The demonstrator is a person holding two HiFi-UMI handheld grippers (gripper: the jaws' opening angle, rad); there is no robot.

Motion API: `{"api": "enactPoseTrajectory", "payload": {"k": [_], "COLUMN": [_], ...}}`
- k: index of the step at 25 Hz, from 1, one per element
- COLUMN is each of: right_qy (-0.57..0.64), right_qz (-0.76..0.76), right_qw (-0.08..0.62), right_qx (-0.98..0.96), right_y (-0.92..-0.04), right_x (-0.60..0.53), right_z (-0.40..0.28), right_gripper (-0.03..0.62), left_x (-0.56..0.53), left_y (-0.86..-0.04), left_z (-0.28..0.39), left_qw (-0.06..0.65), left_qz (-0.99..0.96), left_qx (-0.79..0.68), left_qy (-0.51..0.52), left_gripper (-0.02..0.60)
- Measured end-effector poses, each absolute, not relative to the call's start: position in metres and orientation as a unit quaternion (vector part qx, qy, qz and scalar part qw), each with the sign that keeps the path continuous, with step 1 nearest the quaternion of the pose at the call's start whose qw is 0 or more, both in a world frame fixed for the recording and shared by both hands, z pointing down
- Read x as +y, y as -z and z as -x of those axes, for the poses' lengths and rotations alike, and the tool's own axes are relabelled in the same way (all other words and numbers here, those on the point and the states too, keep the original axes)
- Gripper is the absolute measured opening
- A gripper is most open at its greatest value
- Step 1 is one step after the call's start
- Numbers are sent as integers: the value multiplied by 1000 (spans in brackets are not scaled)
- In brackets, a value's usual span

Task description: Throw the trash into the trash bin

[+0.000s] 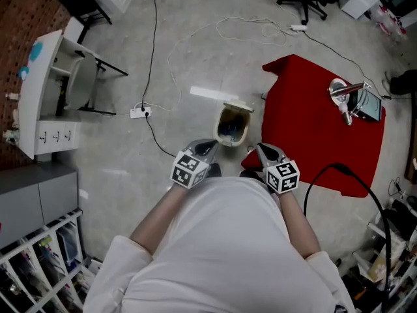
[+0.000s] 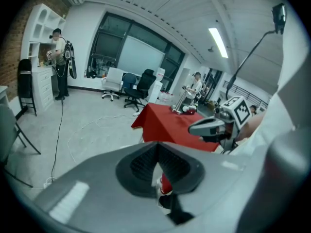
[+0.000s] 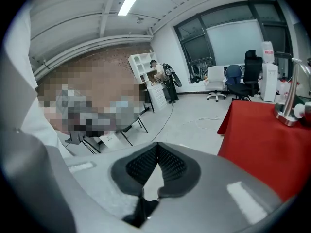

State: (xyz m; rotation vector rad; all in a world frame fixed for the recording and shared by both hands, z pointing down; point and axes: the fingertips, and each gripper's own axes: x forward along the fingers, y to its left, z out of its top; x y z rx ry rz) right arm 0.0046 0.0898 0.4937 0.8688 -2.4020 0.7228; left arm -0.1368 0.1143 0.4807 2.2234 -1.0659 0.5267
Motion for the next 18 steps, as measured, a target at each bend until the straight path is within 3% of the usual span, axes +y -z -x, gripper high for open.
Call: {"api": "enactPoseTrajectory", "payload": {"k": [18], "right_qy": [-262], "right_qz": [-317], "right_qw": [244], "right_qx": [-878], "right_y": [-492], "right_x": [83], "right_z": [-20], "right_gripper": [0], "left_x": [110], "left_y": [-483], "left_z": [128], "left_qw": [312], "left_qz": [-835], "left_qx": [-411], "left_qy": [-195], "left_gripper": [4]}}
